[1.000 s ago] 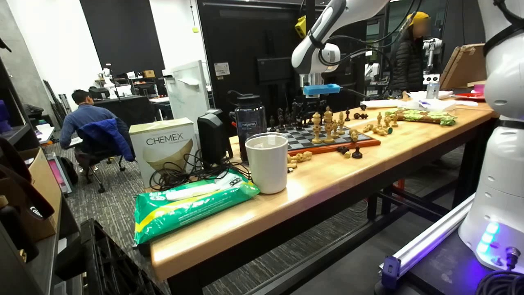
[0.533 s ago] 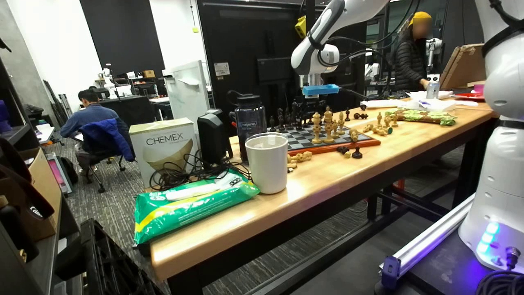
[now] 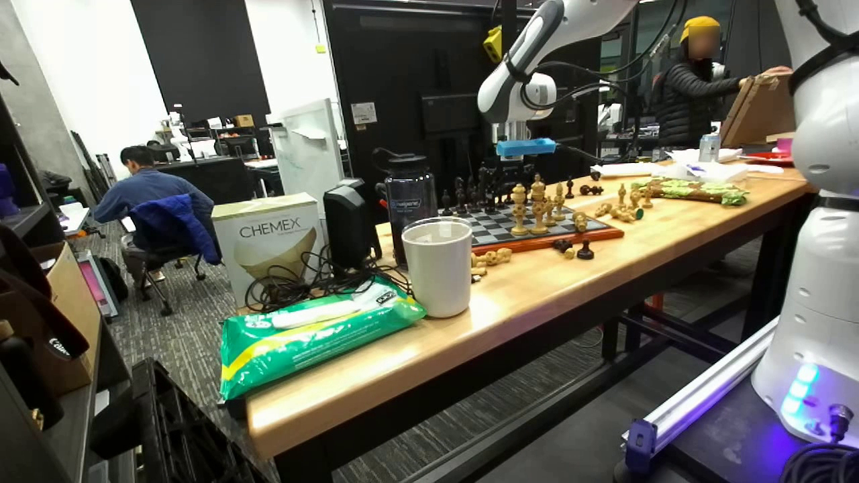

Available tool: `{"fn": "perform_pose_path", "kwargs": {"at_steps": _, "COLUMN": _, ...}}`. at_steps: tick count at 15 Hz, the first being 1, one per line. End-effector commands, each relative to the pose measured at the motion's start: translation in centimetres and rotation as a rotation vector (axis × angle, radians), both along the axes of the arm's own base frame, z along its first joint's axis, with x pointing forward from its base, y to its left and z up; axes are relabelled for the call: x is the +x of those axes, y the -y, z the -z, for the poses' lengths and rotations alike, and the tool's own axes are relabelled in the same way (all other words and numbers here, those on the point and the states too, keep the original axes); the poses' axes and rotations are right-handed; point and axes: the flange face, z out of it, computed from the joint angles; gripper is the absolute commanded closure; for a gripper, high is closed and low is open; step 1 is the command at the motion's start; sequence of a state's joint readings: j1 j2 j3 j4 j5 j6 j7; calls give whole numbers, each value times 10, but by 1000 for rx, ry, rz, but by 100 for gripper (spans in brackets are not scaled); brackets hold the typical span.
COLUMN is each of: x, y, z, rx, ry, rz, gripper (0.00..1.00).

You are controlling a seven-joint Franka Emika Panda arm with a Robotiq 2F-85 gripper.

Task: Move one black chess piece backwards.

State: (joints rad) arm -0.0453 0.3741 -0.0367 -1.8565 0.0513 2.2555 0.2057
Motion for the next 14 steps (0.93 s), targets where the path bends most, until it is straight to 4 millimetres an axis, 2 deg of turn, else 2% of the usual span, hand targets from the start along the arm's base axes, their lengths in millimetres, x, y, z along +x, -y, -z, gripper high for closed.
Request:
{"fn": "perform_pose_path", "kwargs": {"at_steps": 1, "x": 5, "y": 1, "z": -2, "rx": 15, "ry": 4, "rz": 18, "gripper": 0}}
{"fn": "perform_pose_path", "kwargs": {"at_steps": 14, "x": 10, "y": 5, "z": 1, "rx": 14, "ry": 3, "rz": 25, "gripper": 0}}
